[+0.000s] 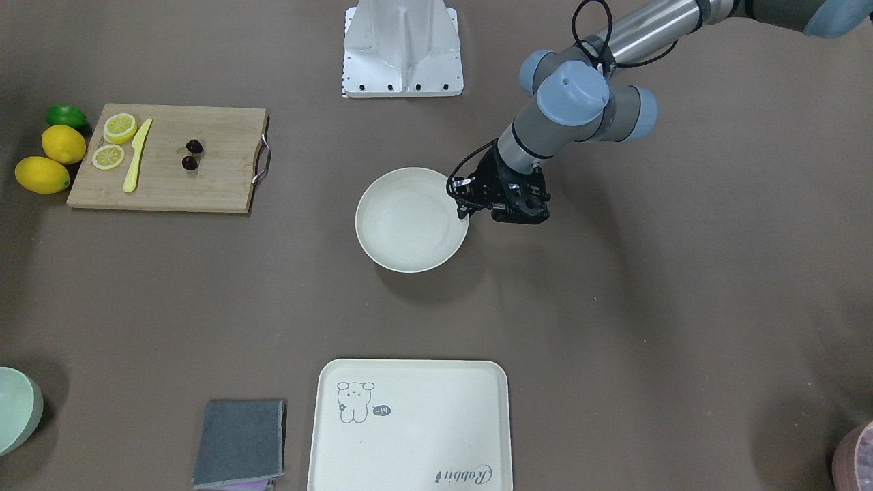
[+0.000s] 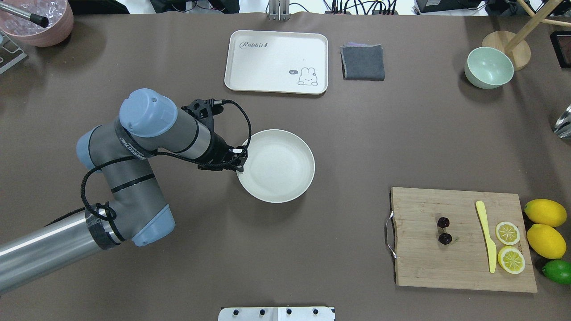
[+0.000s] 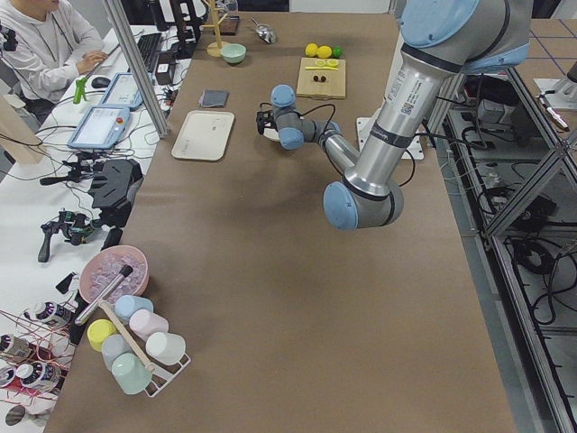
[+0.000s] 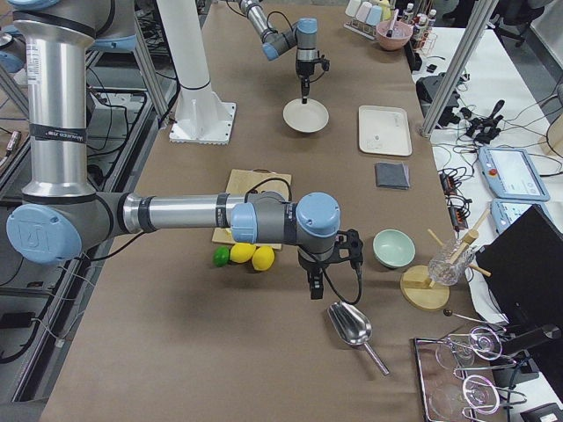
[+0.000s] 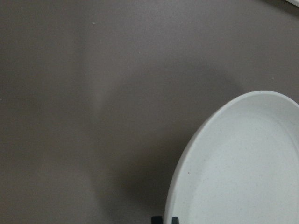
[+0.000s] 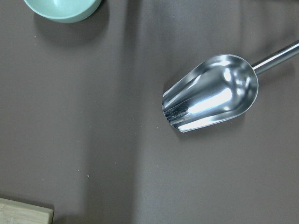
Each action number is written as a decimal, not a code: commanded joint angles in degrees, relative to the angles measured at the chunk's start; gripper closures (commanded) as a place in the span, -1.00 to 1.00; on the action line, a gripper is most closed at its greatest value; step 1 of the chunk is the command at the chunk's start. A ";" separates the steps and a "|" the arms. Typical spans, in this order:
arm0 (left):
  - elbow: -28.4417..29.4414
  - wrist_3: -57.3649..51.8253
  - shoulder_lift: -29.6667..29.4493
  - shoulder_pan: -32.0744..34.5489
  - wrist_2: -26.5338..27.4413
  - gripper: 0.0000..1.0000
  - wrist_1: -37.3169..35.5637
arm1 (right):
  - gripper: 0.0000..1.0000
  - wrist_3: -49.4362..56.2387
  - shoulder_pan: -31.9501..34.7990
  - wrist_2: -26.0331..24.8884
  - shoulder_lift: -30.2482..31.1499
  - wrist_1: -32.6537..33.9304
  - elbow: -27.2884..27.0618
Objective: Place red cherry on plate
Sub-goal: 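Push the white plate with the left gripper toward the table center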
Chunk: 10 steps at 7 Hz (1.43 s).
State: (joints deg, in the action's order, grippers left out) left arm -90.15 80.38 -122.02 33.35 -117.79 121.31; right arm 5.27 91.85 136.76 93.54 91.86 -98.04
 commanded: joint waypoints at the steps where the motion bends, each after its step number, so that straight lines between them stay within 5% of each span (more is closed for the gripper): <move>1: 0.24 -0.39 0.21 -0.92 0.55 1.00 0.15 | -1.00 0.00 0.00 0.00 0.76 -0.10 -0.13; 4: 0.59 -2.94 1.43 -1.01 0.64 0.85 1.38 | -1.00 0.00 0.00 0.09 2.78 -0.10 -2.07; 6: 2.08 -2.86 1.52 -1.53 1.95 0.31 4.26 | -1.00 0.00 0.00 0.09 2.79 -0.10 -2.07; 8: 2.71 -2.25 1.44 -1.45 1.87 -0.96 5.87 | -1.00 0.00 0.00 0.09 2.61 -0.10 -2.07; 10: 1.66 -2.42 1.35 1.17 -0.58 -0.96 4.56 | -1.00 -0.09 0.00 2.53 1.82 0.08 -2.15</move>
State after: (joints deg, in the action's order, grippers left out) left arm -87.84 78.00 -120.60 32.89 -116.86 126.62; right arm 5.21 91.85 137.70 95.86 91.84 -100.13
